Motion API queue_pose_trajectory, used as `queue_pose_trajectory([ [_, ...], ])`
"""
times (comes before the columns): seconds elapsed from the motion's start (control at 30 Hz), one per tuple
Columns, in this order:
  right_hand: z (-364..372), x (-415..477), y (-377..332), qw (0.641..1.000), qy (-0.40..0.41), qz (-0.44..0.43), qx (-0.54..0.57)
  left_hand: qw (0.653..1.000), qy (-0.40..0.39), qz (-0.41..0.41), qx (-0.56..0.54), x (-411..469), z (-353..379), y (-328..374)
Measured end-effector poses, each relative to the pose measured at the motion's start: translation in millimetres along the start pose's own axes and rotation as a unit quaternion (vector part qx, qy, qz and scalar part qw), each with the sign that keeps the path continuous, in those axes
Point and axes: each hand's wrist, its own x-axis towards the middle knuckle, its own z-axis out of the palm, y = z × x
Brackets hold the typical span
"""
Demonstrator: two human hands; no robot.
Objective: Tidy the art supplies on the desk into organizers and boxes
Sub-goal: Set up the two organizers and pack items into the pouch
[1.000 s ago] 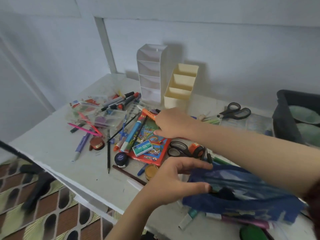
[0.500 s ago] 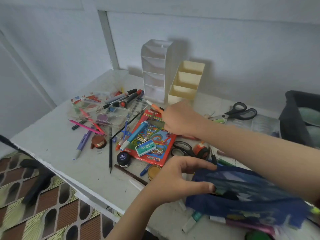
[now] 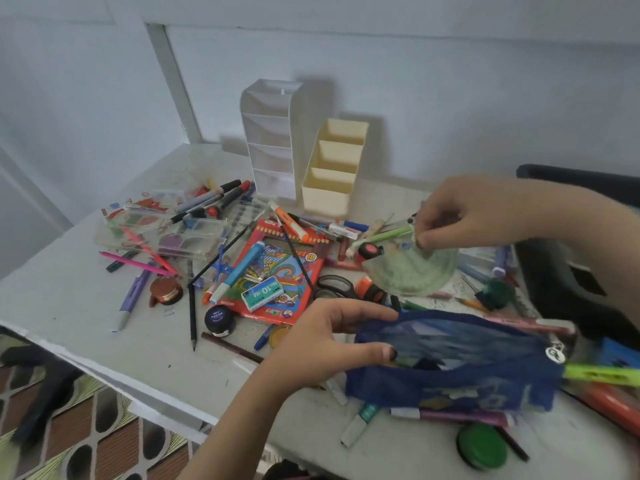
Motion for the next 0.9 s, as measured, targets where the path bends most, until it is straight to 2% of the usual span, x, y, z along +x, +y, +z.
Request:
queue_pose_trajectory([
  [0.13, 9.6, -34.7, 7.4, 0.997, -0.018, -0.003, 0.077, 1.000, 0.000, 0.000, 0.011, 0.2, 1.8, 0.9],
  [0.4, 47.2, -56.2, 18.8, 0.997, -0.055, 0.049, -0.001, 1.000, 0.017, -0.001, 0.013, -2.5, 5.6, 3.6],
  [0.53, 53.6, -68.0, 24.0, 0.991, -0.099, 0.094, 0.009, 0.999, 0.036, -0.010, 0.014, -4.2, 10.3, 4.2],
  [0.6, 57.7, -73.2, 25.1, 0.989, -0.118, 0.086, 0.013, 0.999, 0.048, -0.011, 0.023, -4.7, 13.1, 5.7],
  [0.9, 58.8, -90.1, 25.1, 0.993, -0.072, 0.085, 0.046, 0.988, 0.055, 0.016, 0.142, -9.2, 14.6, 22.2],
])
